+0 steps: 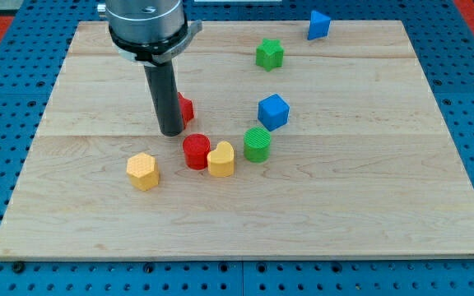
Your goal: Place the red blocks and heart in a diagonal line
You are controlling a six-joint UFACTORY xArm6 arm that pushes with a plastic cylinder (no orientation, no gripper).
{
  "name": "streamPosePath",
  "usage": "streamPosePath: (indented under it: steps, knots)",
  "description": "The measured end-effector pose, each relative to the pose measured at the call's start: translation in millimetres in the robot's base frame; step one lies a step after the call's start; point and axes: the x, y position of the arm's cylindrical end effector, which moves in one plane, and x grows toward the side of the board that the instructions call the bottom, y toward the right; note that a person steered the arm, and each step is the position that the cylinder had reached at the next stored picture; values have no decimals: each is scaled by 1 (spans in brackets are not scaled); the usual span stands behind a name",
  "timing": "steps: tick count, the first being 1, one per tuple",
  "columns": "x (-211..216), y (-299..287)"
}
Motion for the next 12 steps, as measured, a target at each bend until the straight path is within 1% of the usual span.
streamPosePath:
  steps: [1, 3, 4, 7, 9, 10, 11, 12]
  knots:
    - [35, 4]
    - [70, -4]
    - [78, 29]
    - [39, 36]
    - [62, 36]
    - [87, 36]
    - [98, 38]
    - [97, 43]
